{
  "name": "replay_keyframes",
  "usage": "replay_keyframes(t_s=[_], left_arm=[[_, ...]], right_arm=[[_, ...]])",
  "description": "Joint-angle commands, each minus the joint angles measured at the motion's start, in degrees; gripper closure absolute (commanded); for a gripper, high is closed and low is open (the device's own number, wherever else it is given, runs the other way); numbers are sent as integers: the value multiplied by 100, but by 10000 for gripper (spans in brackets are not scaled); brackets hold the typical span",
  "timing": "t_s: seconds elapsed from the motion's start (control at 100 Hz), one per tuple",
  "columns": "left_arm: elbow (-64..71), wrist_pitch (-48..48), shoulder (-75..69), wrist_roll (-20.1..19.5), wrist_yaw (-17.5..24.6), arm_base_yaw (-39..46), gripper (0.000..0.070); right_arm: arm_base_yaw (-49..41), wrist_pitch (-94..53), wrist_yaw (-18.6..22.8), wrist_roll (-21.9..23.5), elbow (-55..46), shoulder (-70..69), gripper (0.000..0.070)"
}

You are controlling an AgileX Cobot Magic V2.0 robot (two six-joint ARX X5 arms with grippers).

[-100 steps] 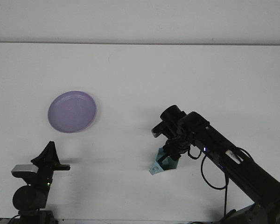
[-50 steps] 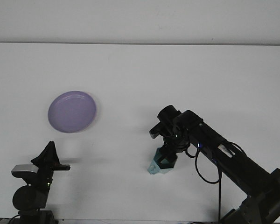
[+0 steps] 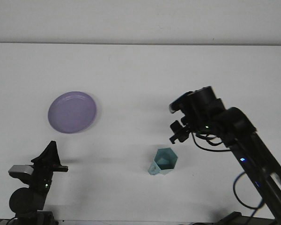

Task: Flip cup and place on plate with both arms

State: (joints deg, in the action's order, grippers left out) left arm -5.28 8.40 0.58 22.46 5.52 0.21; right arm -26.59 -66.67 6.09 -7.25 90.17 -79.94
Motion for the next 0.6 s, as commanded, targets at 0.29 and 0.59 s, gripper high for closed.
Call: replay_keyframes(t_s=[0.29, 0.59], left_arm=[[-1757, -839, 1344, 269, 1633, -44, 688], [-3654, -2098, 3609, -409, 1919, -734, 688]], right_arm=[[1425, 2376, 4, 122, -2282, 2741, 358], [2149, 4251, -9, 584, -5252, 5224, 358]])
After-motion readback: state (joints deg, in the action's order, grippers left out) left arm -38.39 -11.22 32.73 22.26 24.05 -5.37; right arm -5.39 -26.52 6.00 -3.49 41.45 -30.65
